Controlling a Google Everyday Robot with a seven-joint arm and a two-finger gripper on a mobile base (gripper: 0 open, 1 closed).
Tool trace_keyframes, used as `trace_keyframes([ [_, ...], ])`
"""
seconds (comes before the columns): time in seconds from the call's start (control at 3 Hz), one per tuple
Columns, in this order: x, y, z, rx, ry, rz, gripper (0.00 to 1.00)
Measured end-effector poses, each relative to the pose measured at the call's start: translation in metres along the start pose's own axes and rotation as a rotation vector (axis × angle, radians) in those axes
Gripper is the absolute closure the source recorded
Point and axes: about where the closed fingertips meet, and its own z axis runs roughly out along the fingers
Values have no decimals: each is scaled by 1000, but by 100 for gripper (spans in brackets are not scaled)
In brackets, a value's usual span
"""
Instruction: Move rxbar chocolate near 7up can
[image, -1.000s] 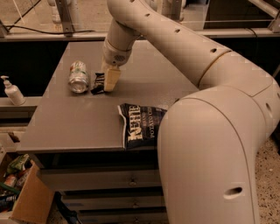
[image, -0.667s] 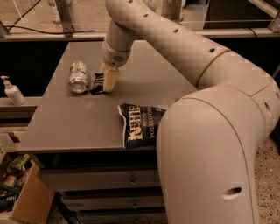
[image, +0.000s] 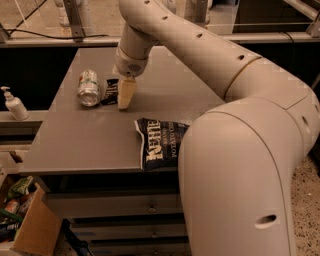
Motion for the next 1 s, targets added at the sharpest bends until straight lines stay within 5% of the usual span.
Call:
trace_keyframes([
  [0.67,8,0,-10,3,-9,18,0],
  [1.0,30,-3,-34,8,-41,52,0],
])
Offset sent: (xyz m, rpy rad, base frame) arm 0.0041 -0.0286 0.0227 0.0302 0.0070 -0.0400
